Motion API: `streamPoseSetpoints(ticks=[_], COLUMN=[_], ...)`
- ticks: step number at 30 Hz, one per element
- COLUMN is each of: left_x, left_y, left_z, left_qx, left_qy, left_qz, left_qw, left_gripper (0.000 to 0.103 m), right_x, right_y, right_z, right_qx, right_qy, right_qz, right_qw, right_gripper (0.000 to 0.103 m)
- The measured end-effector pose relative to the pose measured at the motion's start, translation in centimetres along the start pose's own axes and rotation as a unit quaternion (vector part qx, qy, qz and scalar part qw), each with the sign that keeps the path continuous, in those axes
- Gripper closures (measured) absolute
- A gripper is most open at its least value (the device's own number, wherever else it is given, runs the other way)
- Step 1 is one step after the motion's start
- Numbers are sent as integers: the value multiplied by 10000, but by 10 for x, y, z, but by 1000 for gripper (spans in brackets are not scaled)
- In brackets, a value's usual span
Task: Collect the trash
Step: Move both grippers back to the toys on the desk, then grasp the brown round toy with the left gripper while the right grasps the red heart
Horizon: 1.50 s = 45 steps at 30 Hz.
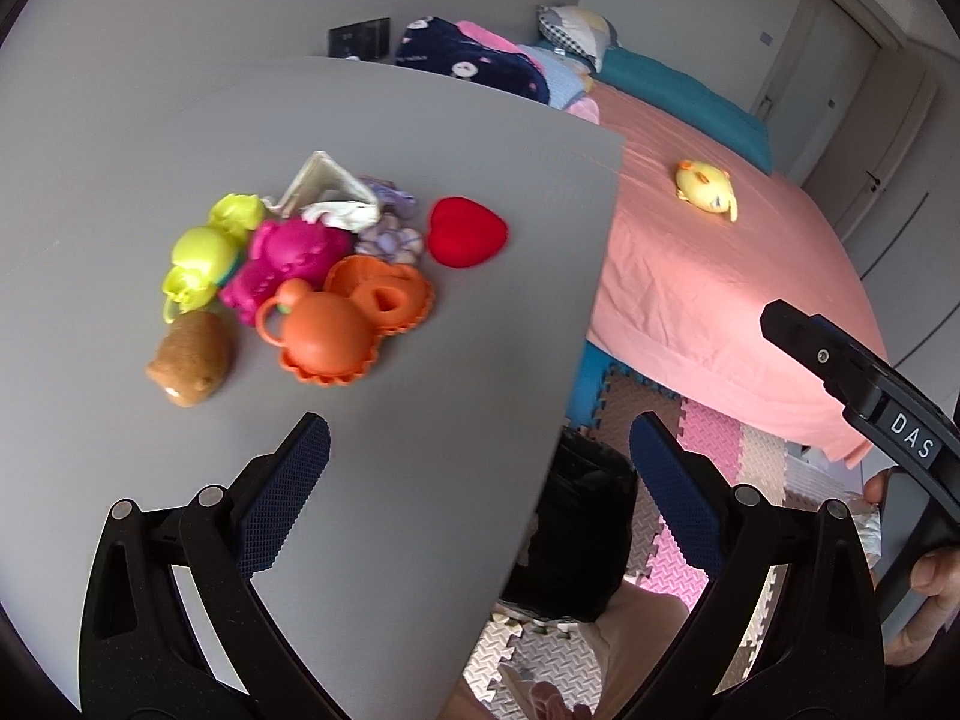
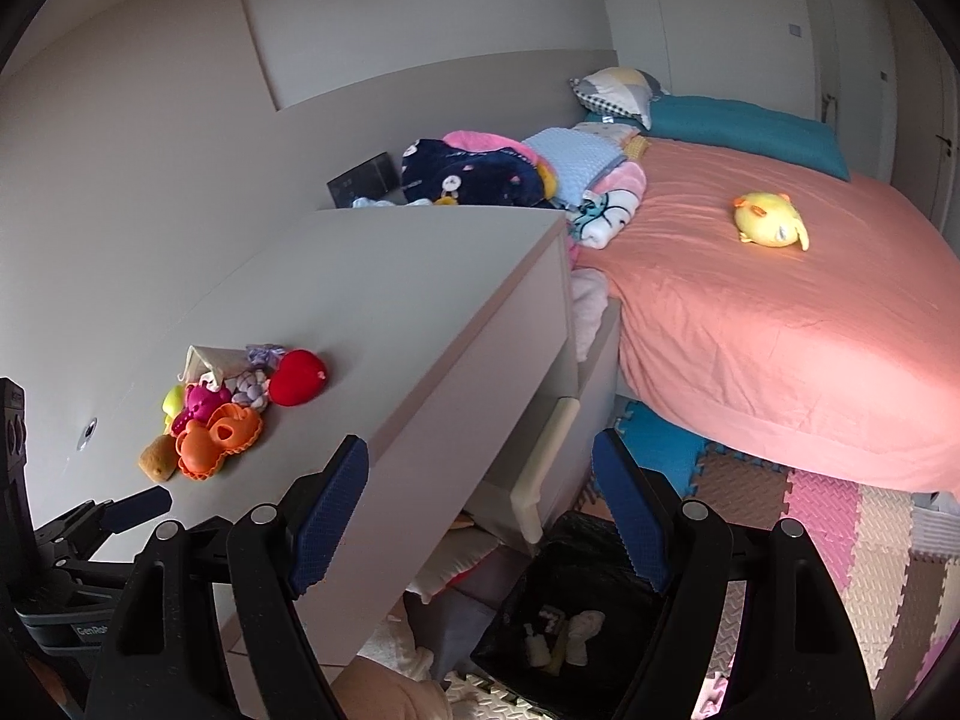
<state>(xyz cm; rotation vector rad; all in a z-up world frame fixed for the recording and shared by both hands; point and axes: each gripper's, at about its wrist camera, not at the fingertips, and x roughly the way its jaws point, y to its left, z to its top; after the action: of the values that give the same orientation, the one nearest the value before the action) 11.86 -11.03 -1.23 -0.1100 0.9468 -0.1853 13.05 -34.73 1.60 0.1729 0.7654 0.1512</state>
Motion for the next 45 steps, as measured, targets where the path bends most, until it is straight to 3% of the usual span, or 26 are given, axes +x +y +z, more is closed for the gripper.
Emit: streamPoseSetpoints(ticks=[15, 28, 34, 39, 45], left_x=[-20, -5, -6, -2, 0], left_y=[58, 94, 108, 112, 115], left_z=[1, -1, -4, -6, -8], left_qx=[-240, -661, -840, -846, -800], left_qy=[-384, -217, -291, -263, -259], left_qz=[799, 817, 1286, 1365, 1427], left_qw=[9958, 9942, 9877, 9867, 9862], left_gripper=[6, 6, 6, 7, 16], right_x=[35, 63, 79, 91, 110], right_y=[50, 79, 88, 95, 105], right_z=[4, 10, 17, 21, 23], right_qx=[-368, -677, -728, -790, -917], right_qy=[283, 436, 500, 543, 664], right_qz=[278, 380, 487, 553, 575], right_qw=[9985, 9960, 9949, 9939, 9919], right_gripper=[26, 25, 26, 26, 26])
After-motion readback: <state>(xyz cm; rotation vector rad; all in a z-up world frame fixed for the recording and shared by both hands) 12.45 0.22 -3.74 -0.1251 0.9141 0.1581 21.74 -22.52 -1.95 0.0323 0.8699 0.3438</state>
